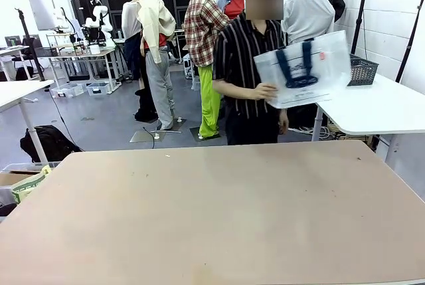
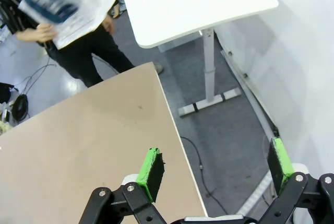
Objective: Transfer purchased items from the store into the shopping bag.
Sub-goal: Open the Reusable shopping bag in the center of the table.
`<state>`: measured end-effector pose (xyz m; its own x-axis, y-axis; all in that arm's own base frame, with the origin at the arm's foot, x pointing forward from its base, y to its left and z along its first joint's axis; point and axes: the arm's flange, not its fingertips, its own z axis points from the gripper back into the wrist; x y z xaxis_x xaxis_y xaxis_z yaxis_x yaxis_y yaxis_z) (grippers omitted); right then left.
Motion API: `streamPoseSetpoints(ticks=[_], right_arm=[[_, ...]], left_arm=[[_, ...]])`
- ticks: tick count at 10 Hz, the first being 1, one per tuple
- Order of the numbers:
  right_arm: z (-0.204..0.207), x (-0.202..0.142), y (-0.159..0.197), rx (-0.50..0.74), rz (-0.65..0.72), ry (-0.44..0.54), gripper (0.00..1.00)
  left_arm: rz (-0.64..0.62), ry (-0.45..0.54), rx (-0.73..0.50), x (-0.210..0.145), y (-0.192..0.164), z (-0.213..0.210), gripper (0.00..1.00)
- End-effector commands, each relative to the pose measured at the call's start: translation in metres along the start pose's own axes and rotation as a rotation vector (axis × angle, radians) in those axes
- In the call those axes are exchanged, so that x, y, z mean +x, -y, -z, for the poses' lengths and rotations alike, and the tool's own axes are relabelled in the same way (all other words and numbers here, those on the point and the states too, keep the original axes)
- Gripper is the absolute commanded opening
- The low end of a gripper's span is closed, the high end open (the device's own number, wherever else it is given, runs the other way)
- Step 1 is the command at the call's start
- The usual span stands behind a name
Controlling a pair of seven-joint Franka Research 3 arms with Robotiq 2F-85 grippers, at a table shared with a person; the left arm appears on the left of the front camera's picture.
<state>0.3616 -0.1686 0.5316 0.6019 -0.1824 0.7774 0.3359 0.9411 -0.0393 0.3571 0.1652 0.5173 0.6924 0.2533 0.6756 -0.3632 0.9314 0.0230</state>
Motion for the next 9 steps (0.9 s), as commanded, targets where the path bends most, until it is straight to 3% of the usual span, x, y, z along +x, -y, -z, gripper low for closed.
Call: streamPoseSetpoints(ticks=[1,9], right_arm=[[0.0019,-0.0022,0.0009,-0.011,-0.010,-0.009,1.00],[0.0019,-0.0022,0.0009,-0.011,-0.010,-0.009,1.00]], left_arm=[[0.012,-0.003,0.012,-0.0006,-0.0021,-0.0002,1.00],[0.012,-0.003,0.012,-0.0006,-0.0021,-0.0002,1.00]])
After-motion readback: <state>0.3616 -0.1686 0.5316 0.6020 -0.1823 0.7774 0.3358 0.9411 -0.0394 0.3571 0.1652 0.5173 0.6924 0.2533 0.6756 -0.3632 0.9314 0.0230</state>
